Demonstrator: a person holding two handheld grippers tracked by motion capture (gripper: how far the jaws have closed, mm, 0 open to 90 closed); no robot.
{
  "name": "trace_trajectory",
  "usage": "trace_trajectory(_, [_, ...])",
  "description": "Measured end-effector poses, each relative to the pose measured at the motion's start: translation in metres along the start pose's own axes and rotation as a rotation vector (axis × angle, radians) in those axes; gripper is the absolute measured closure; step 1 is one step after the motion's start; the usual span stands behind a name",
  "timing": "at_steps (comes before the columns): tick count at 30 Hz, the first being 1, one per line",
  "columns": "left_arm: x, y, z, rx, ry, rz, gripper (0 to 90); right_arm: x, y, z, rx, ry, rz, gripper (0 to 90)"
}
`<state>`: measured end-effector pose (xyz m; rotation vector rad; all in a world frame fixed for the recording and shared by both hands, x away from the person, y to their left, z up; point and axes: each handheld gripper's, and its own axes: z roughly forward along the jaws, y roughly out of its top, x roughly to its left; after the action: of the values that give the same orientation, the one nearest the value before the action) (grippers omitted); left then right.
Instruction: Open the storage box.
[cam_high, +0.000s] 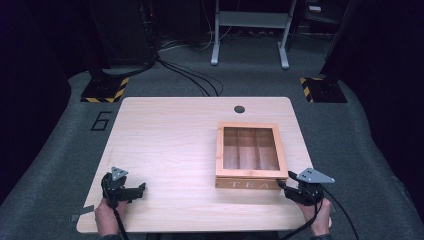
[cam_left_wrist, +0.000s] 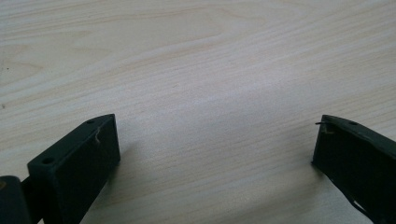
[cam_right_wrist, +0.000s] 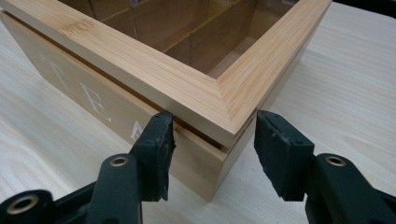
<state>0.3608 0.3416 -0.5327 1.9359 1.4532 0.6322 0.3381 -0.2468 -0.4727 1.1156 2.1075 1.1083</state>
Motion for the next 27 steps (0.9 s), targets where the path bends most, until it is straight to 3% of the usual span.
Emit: trace_trajectory(27, [0.000, 0.000, 0.000, -0.002, 0.000, -0.001, 0.4, 0.000, 0.022, -0.008, -0.120, -0.057, -0.040, 45.5])
